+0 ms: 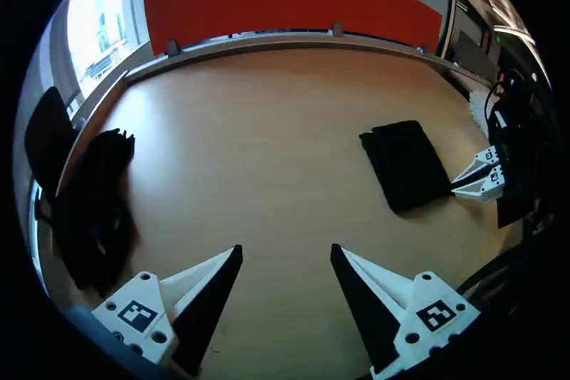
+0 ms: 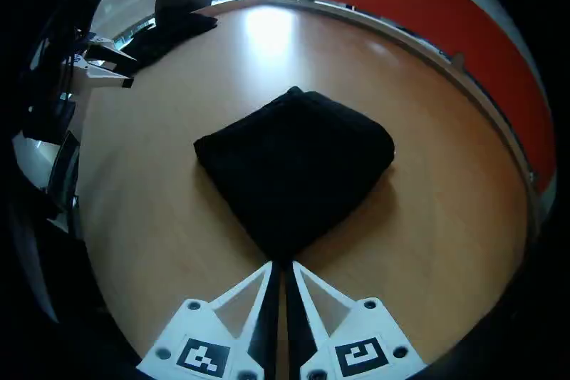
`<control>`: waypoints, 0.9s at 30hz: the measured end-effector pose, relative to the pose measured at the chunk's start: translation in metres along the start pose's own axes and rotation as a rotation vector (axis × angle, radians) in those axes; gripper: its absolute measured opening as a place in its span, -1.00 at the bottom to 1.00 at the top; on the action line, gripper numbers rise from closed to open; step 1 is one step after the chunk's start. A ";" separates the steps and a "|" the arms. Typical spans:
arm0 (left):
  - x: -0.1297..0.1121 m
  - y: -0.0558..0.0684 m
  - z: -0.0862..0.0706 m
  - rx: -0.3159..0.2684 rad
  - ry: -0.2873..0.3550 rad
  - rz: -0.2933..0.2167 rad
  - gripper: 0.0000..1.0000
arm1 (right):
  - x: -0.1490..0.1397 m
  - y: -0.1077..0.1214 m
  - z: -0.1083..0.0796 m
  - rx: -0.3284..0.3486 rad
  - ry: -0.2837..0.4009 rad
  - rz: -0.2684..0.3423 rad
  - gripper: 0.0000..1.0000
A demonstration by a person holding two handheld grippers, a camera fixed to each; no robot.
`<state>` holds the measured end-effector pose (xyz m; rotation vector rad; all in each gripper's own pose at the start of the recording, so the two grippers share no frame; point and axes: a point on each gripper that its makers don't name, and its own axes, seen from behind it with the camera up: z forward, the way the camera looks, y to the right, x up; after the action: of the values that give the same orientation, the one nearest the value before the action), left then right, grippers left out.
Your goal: Fold towel
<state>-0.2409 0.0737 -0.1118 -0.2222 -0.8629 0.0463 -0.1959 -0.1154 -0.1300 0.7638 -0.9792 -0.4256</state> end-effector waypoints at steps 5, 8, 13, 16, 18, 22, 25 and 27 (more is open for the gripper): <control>-0.001 -0.001 0.001 -0.002 0.000 0.001 0.83 | 0.007 0.000 -0.008 -0.002 0.013 -0.006 -0.92; -0.001 -0.001 0.001 -0.002 0.001 0.002 0.83 | 0.016 0.001 -0.014 -0.005 0.026 -0.014 -0.92; 0.000 0.001 0.002 -0.006 0.006 0.002 0.83 | 0.037 0.005 -0.024 -0.015 0.057 -0.030 -0.92; 0.001 0.001 0.002 -0.008 0.011 0.003 0.83 | 0.054 0.007 -0.030 -0.022 0.080 -0.045 -0.92; 0.002 0.002 0.001 -0.009 0.014 0.005 0.83 | 0.066 0.009 -0.035 -0.028 0.098 -0.058 -0.92; 0.005 0.002 -0.001 -0.011 0.021 0.009 0.83 | 0.091 0.012 -0.046 -0.039 0.135 -0.084 -0.92; 0.007 0.002 -0.002 -0.011 0.027 0.010 0.83 | 0.109 0.014 -0.055 -0.047 0.163 -0.103 -0.92; 0.009 0.002 -0.003 -0.010 0.030 0.010 0.83 | 0.121 0.016 -0.061 -0.053 0.182 -0.116 -0.92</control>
<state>-0.2328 0.0759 -0.1078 -0.2361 -0.8319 0.0478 -0.0820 -0.1582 -0.0684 0.7990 -0.7535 -0.4727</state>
